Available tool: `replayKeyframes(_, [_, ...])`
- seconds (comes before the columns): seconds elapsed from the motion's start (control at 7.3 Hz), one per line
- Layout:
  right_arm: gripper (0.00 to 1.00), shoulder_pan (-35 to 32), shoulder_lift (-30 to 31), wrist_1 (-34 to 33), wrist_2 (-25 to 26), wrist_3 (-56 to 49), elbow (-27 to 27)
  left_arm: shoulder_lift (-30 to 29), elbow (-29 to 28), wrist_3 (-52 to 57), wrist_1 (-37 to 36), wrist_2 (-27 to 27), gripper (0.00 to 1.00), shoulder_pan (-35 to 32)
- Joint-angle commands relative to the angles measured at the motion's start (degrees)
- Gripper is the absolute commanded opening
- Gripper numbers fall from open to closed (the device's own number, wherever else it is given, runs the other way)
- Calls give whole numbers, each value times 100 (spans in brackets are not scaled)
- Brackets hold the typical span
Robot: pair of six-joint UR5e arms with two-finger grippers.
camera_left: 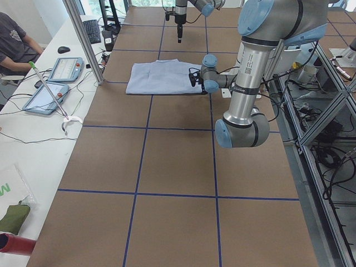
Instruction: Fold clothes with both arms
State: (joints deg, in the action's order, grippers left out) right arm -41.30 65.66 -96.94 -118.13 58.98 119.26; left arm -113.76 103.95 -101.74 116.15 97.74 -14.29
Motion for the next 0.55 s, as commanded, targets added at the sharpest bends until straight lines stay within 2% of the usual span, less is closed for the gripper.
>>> replayKeyframes(0.0, [100,-1,8,0,0,0,-8,-15,-6,-21,-31,0,80,14])
replayKeyframes(0.41, [100,-9,8,0,-9,-9,1,-15,-6,-38,-31,9,71,58])
